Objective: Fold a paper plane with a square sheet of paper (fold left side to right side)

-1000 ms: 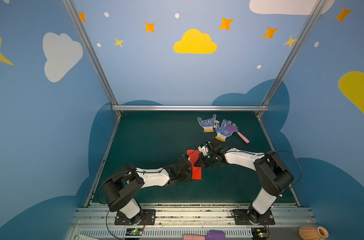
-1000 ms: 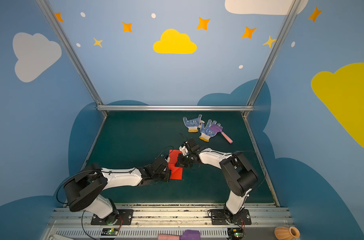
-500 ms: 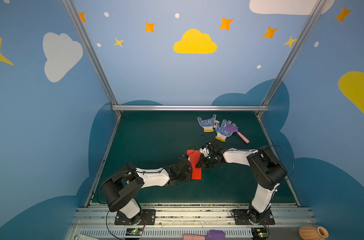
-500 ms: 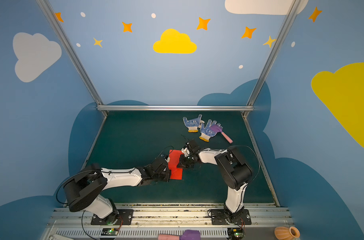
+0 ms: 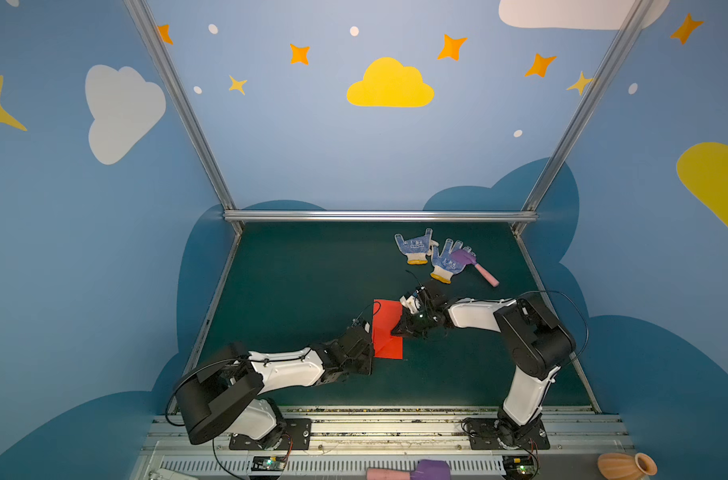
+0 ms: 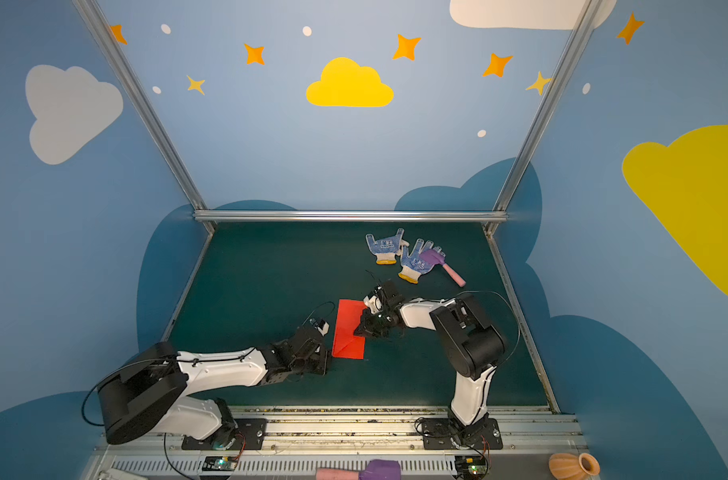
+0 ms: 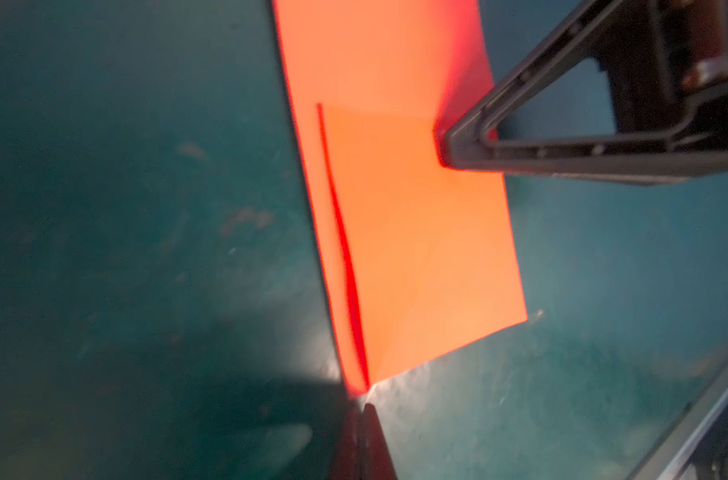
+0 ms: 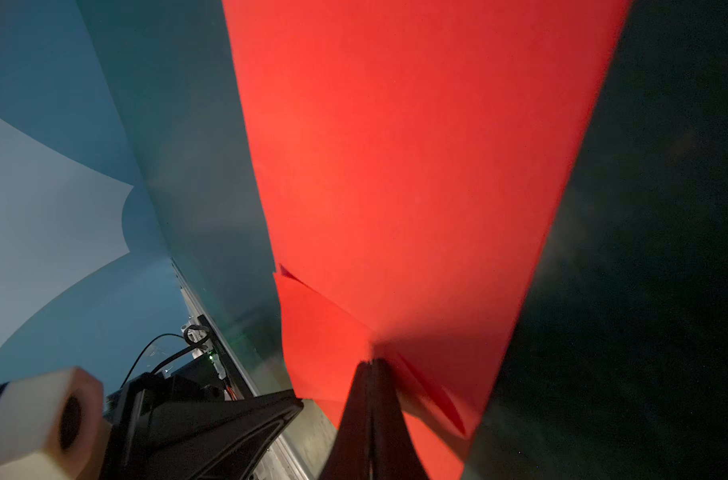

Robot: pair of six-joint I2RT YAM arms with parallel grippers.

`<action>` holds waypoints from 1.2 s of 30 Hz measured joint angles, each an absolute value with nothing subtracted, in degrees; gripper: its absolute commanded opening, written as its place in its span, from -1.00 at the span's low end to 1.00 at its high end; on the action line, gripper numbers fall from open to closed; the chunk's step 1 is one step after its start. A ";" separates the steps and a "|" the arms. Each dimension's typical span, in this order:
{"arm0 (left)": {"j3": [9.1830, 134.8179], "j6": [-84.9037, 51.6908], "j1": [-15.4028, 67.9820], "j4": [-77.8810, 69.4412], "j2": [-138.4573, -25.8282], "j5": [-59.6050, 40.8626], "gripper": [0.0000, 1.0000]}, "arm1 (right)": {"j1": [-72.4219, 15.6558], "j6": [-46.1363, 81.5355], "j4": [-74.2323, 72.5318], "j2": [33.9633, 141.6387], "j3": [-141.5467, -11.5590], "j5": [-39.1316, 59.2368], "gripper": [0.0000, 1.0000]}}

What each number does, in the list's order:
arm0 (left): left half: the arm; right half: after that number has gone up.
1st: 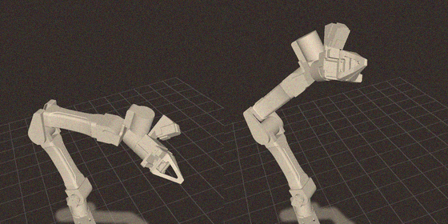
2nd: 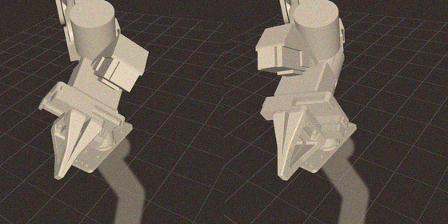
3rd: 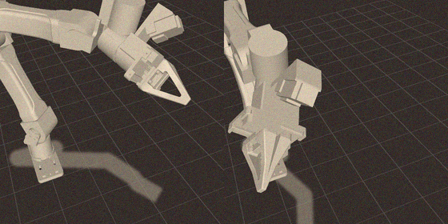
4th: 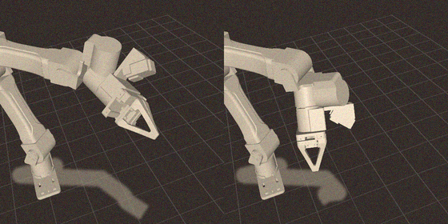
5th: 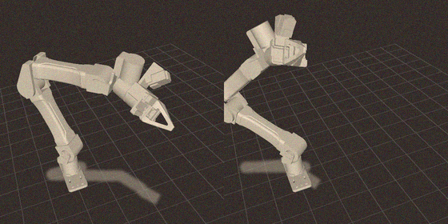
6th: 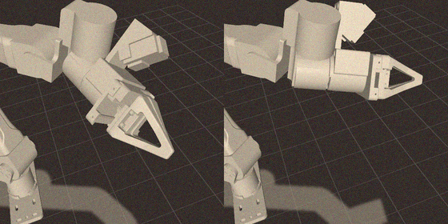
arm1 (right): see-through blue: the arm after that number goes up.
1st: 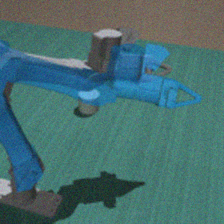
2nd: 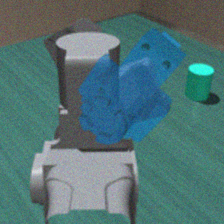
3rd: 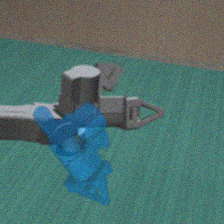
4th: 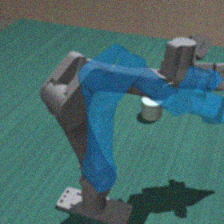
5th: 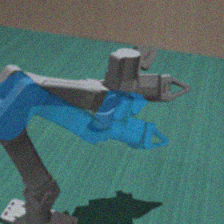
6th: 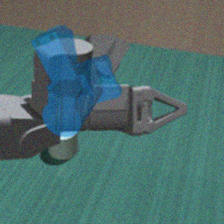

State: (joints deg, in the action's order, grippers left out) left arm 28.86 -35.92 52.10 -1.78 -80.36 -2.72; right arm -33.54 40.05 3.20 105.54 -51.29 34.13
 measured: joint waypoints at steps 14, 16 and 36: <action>45.65 -30.46 47.59 4.73 -90.52 -1.69 -0.93 | -32.88 40.05 1.78 106.06 -50.72 36.07 -1.00; 46.96 -29.34 46.68 4.75 -93.82 -2.26 -0.93 | -32.80 40.05 1.72 106.15 -50.72 36.29 -1.00; 47.79 -27.86 45.45 0.25 -98.70 -3.66 -0.93 | -21.87 38.48 1.23 102.41 -46.02 37.17 -0.47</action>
State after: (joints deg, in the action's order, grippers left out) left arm 47.79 -27.86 45.45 0.25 -98.70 -3.66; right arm -21.87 38.48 1.23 102.41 -46.02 37.17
